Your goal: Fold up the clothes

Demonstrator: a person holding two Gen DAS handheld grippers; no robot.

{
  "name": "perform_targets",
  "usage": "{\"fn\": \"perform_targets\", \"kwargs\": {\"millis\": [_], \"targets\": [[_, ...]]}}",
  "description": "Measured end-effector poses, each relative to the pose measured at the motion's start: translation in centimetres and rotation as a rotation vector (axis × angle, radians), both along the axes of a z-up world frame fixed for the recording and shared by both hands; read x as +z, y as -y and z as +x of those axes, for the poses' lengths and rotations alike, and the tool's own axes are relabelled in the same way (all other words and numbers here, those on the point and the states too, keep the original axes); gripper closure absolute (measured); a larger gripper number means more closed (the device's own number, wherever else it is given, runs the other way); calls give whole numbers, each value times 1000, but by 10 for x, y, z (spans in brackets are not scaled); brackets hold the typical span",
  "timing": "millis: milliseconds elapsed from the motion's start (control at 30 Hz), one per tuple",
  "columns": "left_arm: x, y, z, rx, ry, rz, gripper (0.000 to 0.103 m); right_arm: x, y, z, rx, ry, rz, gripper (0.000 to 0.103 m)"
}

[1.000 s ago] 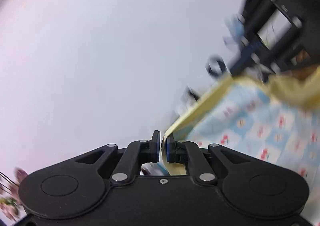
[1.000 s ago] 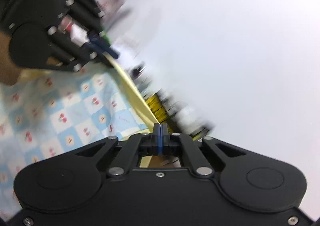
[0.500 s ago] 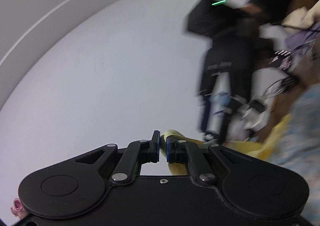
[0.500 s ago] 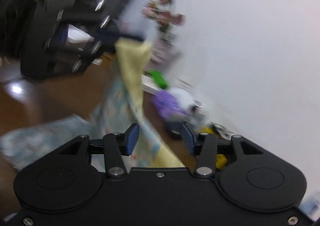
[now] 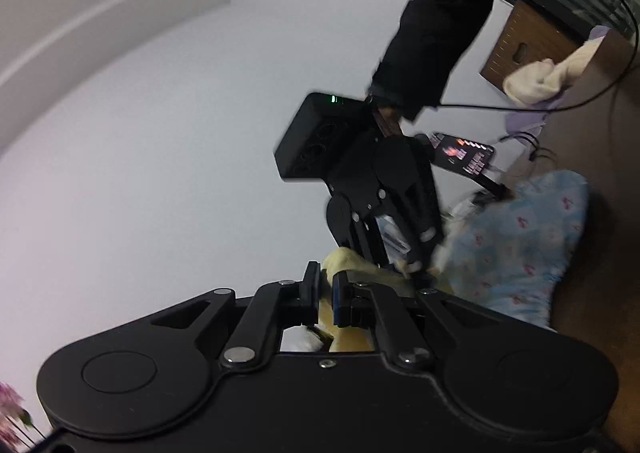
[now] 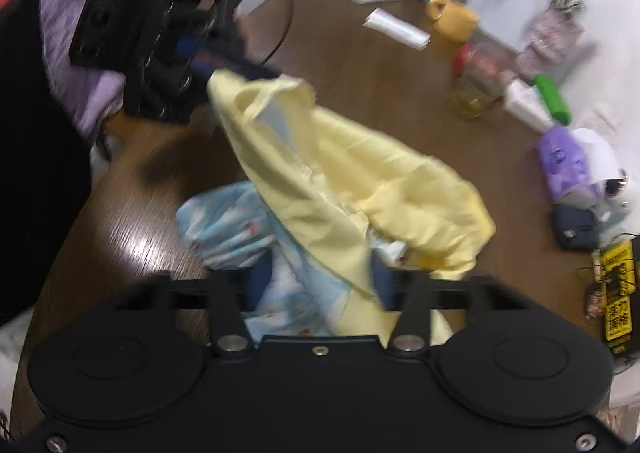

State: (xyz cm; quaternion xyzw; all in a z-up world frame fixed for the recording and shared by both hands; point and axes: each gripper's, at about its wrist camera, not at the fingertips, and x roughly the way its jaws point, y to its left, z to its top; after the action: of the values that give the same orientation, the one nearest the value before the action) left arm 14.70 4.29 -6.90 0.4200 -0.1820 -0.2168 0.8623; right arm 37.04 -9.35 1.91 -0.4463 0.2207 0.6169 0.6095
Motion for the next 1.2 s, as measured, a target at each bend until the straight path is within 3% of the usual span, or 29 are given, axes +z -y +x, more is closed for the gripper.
{"fn": "perform_targets", "kwargs": {"millis": [67, 133, 200, 267, 333, 467, 533, 633, 667, 767, 833, 867, 933, 967, 1000, 1067, 1200], "targets": [[3, 0, 5, 21, -123, -4, 94, -8, 6, -17, -78, 161, 59, 99], [10, -3, 12, 33, -280, -16, 82, -19, 9, -37, -143, 288, 105, 99], [27, -12, 15, 10, -416, -74, 54, -32, 11, -59, -212, 407, 141, 99], [47, -23, 17, -27, -530, -146, 43, -52, 10, -81, -280, 487, 164, 99], [64, -29, 23, -65, -599, -169, 38, -67, 8, -95, -331, 527, 190, 99], [91, -27, 50, -154, -719, -100, 36, -78, 1, -109, -422, 554, 250, 99], [91, -18, 61, -205, -746, 21, 36, -78, 0, -112, -436, 563, 257, 99], [80, 0, 66, -254, -743, 182, 43, -76, 1, -114, -463, 559, 275, 98], [76, 5, 69, -267, -741, 241, 54, -75, 1, -115, -469, 559, 280, 98], [67, 19, 84, -308, -788, 347, 97, -77, 2, -124, -443, 589, 261, 98], [65, 23, 96, -342, -844, 436, 99, -81, 1, -129, -421, 614, 234, 98], [64, 24, 97, -337, -824, 472, 100, -84, 2, -133, -409, 618, 215, 97], [65, 23, 96, -340, -804, 509, 100, -85, 8, -142, -346, 584, 157, 81], [67, 22, 96, -344, -799, 519, 100, -82, 13, -147, -284, 570, 122, 65], [70, 22, 95, -347, -792, 528, 100, -78, 16, -152, -223, 560, 92, 41], [74, 22, 93, -351, -774, 543, 100, -65, 22, -161, -95, 544, 30, 19], [73, 31, 89, -361, -741, 601, 100, -32, 11, -159, 70, 584, -57, 21]]}}
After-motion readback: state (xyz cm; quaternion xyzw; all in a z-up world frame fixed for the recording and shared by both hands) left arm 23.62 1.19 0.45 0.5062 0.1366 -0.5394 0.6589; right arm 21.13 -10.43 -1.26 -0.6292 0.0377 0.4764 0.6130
